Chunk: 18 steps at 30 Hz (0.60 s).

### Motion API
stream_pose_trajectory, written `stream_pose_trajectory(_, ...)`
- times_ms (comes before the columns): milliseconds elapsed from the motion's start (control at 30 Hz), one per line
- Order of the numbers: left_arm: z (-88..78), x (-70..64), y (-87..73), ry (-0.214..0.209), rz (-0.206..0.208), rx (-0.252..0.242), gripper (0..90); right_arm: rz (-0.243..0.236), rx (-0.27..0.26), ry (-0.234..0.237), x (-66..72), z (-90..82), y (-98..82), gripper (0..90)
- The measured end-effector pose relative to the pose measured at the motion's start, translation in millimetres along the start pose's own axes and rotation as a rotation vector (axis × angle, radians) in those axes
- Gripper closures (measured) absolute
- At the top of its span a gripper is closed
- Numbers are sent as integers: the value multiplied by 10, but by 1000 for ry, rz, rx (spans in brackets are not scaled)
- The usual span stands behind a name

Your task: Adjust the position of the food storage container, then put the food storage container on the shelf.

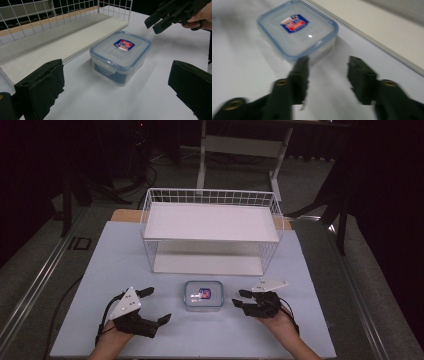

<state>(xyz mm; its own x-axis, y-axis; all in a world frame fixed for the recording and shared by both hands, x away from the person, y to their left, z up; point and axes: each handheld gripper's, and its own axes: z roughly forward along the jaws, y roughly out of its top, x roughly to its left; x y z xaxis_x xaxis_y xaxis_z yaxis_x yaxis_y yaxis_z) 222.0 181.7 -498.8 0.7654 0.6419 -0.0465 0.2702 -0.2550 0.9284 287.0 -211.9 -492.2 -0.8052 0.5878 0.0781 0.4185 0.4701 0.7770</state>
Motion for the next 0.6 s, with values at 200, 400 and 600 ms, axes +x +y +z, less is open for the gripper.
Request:
stream_pose_trajectory(200, 6, -27, 79, -43, -58, 5, 15, -21, -30, 35, 90, -30, 30, 158)
stream_pose_trajectory(400, 15, -73, 212, -93, -89, 22, 14, -69, -67, -13, 196, -81, 136, 155)
stream_pose_trajectory(600, 48, -89, 371, -102, -102, 72, 14, -50, -104, -32, 219, -123, 232, 201)
